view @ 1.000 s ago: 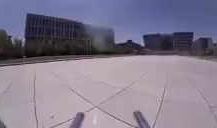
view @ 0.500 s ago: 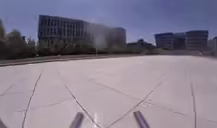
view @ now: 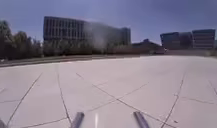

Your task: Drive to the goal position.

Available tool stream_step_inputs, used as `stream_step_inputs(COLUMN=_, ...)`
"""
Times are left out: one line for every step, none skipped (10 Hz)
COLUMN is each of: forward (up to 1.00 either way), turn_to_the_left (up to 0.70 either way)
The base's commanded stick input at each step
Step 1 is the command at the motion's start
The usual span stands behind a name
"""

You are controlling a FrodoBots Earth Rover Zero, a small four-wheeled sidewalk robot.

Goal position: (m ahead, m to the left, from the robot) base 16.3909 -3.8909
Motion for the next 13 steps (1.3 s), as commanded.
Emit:
stream_step_inputs(forward=1.0, turn_to_the_left=0.0)
stream_step_inputs(forward=1.0, turn_to_the_left=0.0)
stream_step_inputs(forward=1.0, turn_to_the_left=0.0)
stream_step_inputs(forward=1.0, turn_to_the_left=0.0)
stream_step_inputs(forward=1.0, turn_to_the_left=0.0)
stream_step_inputs(forward=1.0, turn_to_the_left=0.0)
stream_step_inputs(forward=1.0, turn_to_the_left=0.0)
stream_step_inputs(forward=1.0, turn_to_the_left=0.0)
stream_step_inputs(forward=1.0, turn_to_the_left=0.0)
stream_step_inputs(forward=1.0, turn_to_the_left=0.0)
stream_step_inputs(forward=1.0, turn_to_the_left=0.0)
stream_step_inputs(forward=1.0, turn_to_the_left=0.0)
stream_step_inputs(forward=1.0, turn_to_the_left=0.0)
